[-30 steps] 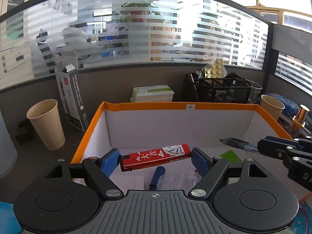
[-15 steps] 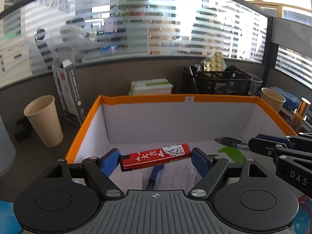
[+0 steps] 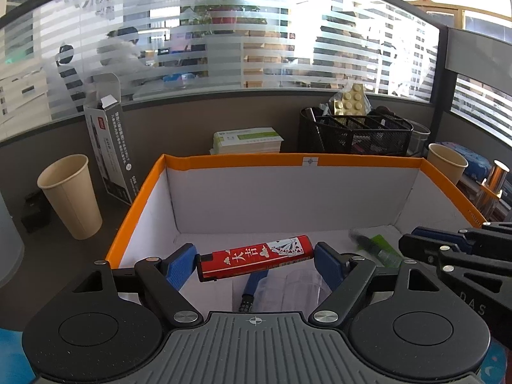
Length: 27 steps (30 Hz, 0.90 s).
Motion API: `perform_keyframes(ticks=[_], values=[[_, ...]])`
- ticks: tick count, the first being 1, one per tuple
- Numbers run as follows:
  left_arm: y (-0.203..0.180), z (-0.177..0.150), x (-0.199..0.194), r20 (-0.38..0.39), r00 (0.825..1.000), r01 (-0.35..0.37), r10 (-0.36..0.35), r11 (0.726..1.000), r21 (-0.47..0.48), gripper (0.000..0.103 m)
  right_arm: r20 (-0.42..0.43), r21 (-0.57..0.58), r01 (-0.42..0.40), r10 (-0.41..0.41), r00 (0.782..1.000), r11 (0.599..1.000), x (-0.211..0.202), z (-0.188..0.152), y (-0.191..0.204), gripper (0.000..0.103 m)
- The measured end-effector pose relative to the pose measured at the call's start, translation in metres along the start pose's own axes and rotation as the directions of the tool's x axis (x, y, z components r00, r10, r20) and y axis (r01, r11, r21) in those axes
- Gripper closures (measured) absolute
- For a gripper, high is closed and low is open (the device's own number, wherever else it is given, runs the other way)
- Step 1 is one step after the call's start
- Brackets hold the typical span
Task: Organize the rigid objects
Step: 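Open both tools to drop the red stick and pen into the box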
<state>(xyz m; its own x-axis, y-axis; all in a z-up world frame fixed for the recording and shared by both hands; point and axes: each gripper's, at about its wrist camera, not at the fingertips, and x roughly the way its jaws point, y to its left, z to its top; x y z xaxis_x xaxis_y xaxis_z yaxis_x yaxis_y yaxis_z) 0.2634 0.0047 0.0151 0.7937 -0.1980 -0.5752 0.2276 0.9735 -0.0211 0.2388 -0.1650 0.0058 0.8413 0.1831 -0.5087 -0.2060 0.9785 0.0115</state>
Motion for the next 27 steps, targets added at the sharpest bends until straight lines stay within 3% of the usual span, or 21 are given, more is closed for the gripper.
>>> perform_keyframes(ticks=[17,27], values=[[0.002,-0.002,-0.011,0.011,1.000,0.016,-0.016,0.999,-0.031,0.017,0.017,0.012,0.016,-0.016,1.000,1.000,-0.011,0.001,0.000,0.092],[0.009,-0.004,-0.063,0.108,0.994,0.003,0.003,0.998,-0.057,0.003,0.096,0.009,0.025,-0.026,0.995,1.000,-0.062,0.001,0.003,0.090]])
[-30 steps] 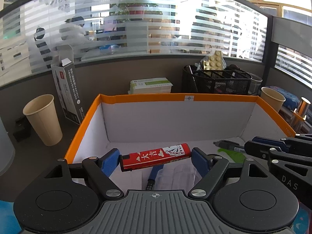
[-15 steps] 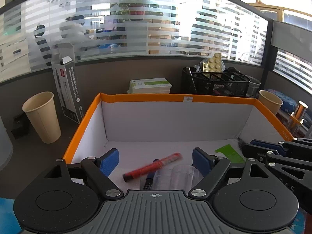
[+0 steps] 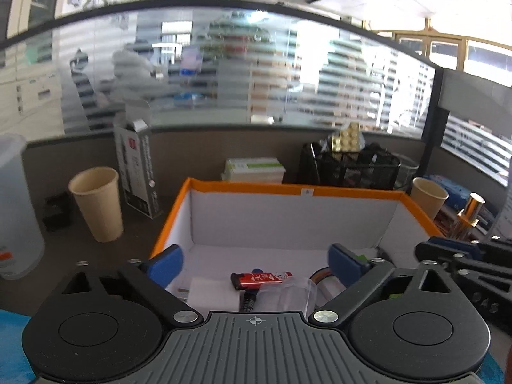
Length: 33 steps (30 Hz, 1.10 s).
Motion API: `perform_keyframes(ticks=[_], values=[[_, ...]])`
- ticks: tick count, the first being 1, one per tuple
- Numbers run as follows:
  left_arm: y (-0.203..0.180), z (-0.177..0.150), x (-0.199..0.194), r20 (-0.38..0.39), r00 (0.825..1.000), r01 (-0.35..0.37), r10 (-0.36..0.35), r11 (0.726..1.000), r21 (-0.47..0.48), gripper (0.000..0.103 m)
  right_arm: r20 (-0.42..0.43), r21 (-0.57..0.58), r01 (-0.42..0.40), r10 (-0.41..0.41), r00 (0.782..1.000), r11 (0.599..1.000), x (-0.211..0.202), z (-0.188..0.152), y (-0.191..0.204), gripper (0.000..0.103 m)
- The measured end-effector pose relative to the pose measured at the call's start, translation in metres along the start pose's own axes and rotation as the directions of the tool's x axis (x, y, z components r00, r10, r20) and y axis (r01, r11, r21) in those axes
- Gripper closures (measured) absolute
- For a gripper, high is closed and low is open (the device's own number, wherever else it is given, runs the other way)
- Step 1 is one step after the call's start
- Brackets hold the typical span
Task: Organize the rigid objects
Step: 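Grasp the black pen with the left tool while the right tool grasps the white-green lighter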
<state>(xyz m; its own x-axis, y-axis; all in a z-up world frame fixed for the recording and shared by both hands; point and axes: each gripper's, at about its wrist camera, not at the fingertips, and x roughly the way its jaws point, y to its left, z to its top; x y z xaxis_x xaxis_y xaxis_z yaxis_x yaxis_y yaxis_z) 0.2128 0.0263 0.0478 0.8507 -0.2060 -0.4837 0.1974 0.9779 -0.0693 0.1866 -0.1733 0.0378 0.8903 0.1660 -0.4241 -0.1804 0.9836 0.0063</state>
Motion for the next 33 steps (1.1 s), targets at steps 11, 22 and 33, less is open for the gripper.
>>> perform_keyframes(ticks=[11,22,33], values=[[0.014,-0.047,-0.044,-0.024,1.000,-0.010,0.011,0.999,0.039,0.001,-0.036,-0.035,-0.140,0.139,0.990,0.989,-0.071,-0.054,0.022,0.072],[0.020,-0.083,-0.026,-0.140,0.990,0.019,-0.006,0.995,0.096,0.001,-0.195,0.039,-0.220,0.224,0.955,0.975,-0.032,-0.085,0.024,0.065],[0.055,-0.091,-0.034,-0.154,0.985,-0.079,0.081,0.997,0.021,0.001,-0.262,0.001,-0.270,0.260,0.929,0.963,0.013,-0.076,0.053,0.056]])
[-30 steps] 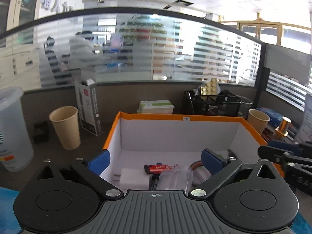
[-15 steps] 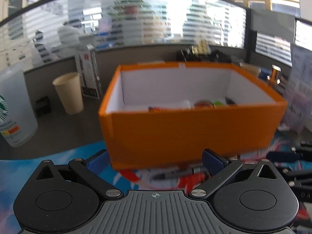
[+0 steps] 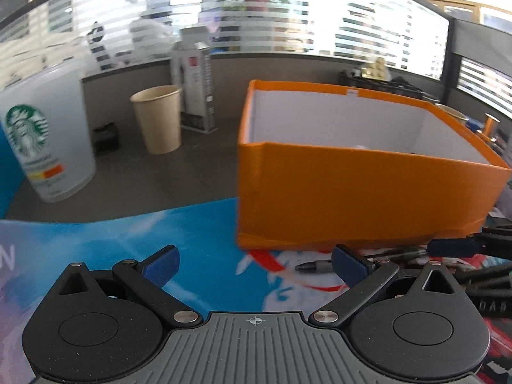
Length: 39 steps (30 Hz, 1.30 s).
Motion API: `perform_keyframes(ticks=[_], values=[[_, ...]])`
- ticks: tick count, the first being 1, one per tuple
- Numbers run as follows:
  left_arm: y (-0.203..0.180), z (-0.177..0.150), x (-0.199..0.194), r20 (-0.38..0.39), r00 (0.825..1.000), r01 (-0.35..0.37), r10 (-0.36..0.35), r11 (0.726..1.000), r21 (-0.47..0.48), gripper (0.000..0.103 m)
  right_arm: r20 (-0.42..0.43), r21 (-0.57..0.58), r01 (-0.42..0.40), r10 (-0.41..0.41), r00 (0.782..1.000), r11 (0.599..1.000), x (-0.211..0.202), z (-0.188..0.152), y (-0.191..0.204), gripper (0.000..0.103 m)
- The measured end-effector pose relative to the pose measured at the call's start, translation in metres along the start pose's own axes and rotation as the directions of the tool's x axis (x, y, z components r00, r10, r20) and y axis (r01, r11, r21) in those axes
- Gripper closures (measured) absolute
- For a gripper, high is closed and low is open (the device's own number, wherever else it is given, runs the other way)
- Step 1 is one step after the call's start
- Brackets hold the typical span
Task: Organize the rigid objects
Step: 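Grasp the black pen with the left tool while the right tool grasps the white-green lighter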
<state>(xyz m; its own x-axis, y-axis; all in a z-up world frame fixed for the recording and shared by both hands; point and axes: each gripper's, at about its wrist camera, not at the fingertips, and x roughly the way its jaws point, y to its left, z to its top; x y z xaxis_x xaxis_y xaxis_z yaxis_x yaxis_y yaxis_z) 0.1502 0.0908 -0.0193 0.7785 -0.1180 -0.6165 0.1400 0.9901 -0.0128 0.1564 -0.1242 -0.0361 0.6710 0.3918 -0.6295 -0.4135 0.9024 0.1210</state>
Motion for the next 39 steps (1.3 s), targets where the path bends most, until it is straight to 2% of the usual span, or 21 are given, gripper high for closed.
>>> perform_keyframes(ticks=[5,8,10,13,18,21,22,23,26,29,31,33,34,35,39], values=[[0.017,-0.006,-0.004,-0.016,0.999,-0.041,0.040,0.998,-0.042,0.001,-0.013,-0.144,-0.070,0.069,0.998,0.987,0.008,-0.004,0.036,0.052],[0.025,-0.009,-0.006,-0.025,0.998,-0.058,0.057,0.996,-0.070,0.001,-0.033,-0.229,-0.193,0.191,0.981,0.954,0.000,-0.015,0.059,0.053],[0.030,-0.011,-0.007,-0.031,0.997,-0.068,0.066,0.993,-0.092,0.001,-0.014,-0.242,-0.253,0.257,0.966,0.937,-0.011,-0.021,0.066,0.053],[0.032,-0.011,-0.008,-0.035,0.997,-0.071,0.068,0.991,-0.111,0.001,0.047,-0.225,-0.198,0.214,0.976,0.954,-0.031,-0.022,0.057,0.052],[0.023,-0.011,-0.004,-0.041,0.997,-0.073,0.069,0.992,-0.106,0.001,0.021,-0.239,-0.103,0.111,0.994,0.966,-0.040,-0.029,0.025,0.048],[0.018,-0.011,-0.001,-0.042,0.993,-0.115,0.110,0.986,-0.124,0.001,0.020,-0.253,-0.085,0.093,0.995,0.964,-0.041,-0.033,0.018,0.037],[0.018,-0.012,0.000,-0.047,0.993,-0.116,0.111,0.984,-0.138,0.001,0.024,-0.247,-0.087,0.096,0.995,0.965,-0.041,-0.034,0.018,0.029],[0.018,-0.012,0.001,-0.054,0.993,-0.112,0.105,0.983,-0.148,0.001,0.033,-0.242,-0.097,0.108,0.994,0.965,-0.042,-0.035,0.019,0.021],[0.013,-0.014,0.004,-0.074,0.991,-0.126,0.116,0.980,-0.151,0.001,0.041,-0.276,-0.142,0.160,0.986,0.951,-0.039,-0.039,0.029,0.009],[0.009,-0.016,0.009,-0.103,0.987,-0.136,0.122,0.980,-0.148,0.001,0.054,-0.363,-0.118,0.147,0.988,0.924,-0.028,-0.041,0.043,0.008],[0.005,-0.018,0.010,-0.106,0.986,-0.140,0.126,0.981,-0.134,0.000,0.028,-0.372,-0.101,0.120,0.992,0.923,-0.017,-0.038,0.042,0.011],[0.002,-0.018,0.011,-0.111,0.984,-0.150,0.137,0.981,-0.119,0.000,-0.001,-0.303,-0.149,0.156,0.988,0.941,-0.009,-0.033,0.032,0.013],[0.001,-0.018,0.012,-0.112,0.984,-0.155,0.142,0.981,-0.116,0.000,-0.009,-0.265,-0.168,0.172,0.985,0.949,-0.007,-0.031,0.027,0.019],[0.000,-0.018,0.012,-0.113,0.983,-0.160,0.147,0.981,-0.112,0.000,0.000,-0.259,-0.155,0.161,0.987,0.953,-0.007,-0.030,0.024,0.022],[-0.003,-0.018,0.014,-0.108,0.981,-0.173,0.162,0.979,-0.108,0.000,0.019,-0.241,-0.113,0.121,0.992,0.964,-0.010,-0.034,0.021,0.023]])
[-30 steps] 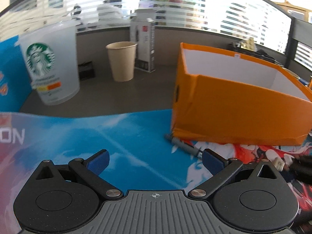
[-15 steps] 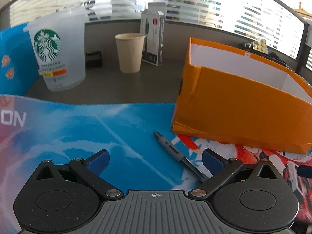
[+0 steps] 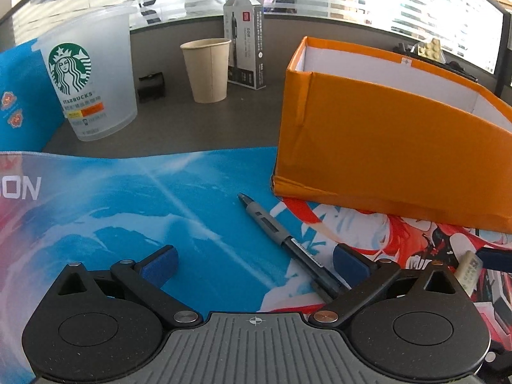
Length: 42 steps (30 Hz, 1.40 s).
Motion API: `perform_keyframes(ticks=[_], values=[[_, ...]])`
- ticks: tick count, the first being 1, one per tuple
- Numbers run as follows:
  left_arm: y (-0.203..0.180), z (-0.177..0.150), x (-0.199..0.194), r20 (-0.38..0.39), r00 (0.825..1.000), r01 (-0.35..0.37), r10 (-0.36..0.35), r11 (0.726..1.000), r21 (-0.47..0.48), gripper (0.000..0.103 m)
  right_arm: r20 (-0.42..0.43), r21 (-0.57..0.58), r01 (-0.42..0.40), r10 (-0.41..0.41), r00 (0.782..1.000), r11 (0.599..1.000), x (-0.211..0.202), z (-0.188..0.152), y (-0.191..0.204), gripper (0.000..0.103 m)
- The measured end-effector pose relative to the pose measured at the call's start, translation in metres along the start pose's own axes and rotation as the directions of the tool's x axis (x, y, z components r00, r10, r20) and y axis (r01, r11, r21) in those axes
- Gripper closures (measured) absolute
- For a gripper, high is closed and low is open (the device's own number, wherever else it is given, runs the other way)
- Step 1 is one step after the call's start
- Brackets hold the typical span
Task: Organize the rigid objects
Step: 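Grasp the black pen with the left tool while the right tool grasps the white-green lighter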
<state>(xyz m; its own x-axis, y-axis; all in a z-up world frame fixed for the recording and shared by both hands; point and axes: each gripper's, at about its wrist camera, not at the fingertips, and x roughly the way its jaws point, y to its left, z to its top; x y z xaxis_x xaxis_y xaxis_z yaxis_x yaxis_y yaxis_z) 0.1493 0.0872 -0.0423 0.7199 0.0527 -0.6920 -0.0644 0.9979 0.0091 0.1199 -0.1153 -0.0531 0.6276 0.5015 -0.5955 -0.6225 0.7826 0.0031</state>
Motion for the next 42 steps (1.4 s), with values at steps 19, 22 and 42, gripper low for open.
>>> perform_keyframes(ticks=[19,22,42], values=[[-0.024,-0.011,-0.019,0.075,0.995,0.056,-0.059,0.998,0.036,0.089,0.064,0.097,0.127,-0.133,0.989,0.987,-0.035,-0.015,-0.003,0.023],[-0.020,-0.012,-0.021,0.073,0.994,0.076,-0.076,0.997,0.012,0.090,0.077,0.115,0.146,-0.156,0.985,0.983,-0.040,-0.015,-0.004,0.023],[-0.013,-0.028,-0.063,0.099,0.986,0.131,-0.132,0.991,0.012,0.096,0.145,0.072,0.192,-0.200,0.969,0.979,-0.074,-0.008,0.019,0.023]])
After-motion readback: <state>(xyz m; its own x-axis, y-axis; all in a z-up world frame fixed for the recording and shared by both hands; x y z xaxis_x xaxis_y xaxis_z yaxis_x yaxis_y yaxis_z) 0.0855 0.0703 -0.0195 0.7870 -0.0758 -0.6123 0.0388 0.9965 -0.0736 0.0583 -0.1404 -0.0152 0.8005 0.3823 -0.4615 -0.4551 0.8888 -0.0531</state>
